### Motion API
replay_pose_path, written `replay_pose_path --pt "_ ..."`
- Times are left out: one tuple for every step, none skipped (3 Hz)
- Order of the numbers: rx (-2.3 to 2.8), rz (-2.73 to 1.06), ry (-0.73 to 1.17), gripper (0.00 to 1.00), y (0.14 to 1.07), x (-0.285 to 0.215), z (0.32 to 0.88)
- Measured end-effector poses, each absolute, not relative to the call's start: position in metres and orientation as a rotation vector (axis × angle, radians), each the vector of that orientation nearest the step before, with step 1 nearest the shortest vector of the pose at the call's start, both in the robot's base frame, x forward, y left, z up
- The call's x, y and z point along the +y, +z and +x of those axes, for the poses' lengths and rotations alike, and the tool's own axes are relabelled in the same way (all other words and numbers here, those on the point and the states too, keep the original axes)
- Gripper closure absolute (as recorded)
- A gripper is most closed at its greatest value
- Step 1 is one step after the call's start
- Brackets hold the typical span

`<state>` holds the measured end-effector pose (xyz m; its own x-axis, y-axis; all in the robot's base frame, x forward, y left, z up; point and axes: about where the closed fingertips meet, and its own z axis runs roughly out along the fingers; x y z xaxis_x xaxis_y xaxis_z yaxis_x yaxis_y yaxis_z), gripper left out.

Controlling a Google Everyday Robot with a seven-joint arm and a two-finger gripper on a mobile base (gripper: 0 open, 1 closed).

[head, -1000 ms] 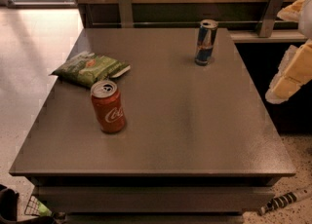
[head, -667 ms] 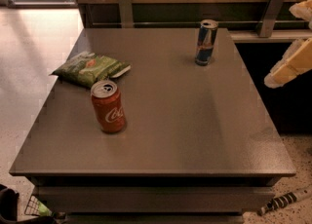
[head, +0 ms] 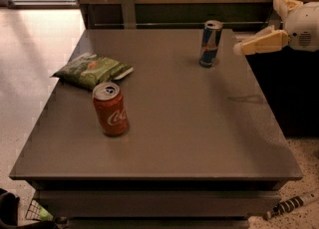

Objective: Pick redbull can

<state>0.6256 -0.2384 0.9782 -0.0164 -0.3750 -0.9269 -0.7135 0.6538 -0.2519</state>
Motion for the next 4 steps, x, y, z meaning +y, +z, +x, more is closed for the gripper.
replay_pose_path --pt "1.501 -0.794 0.494 0.00 0.962 -0.205 0.658" --pt "1.449 -0.742 0.588 0.00 0.952 -0.182 0.668" --pt "1.449 -0.742 0.588 0.00 0.952 -0.182 0.668" --pt "1.473 -0.748 0.585 0.00 0.944 -0.178 0.674"
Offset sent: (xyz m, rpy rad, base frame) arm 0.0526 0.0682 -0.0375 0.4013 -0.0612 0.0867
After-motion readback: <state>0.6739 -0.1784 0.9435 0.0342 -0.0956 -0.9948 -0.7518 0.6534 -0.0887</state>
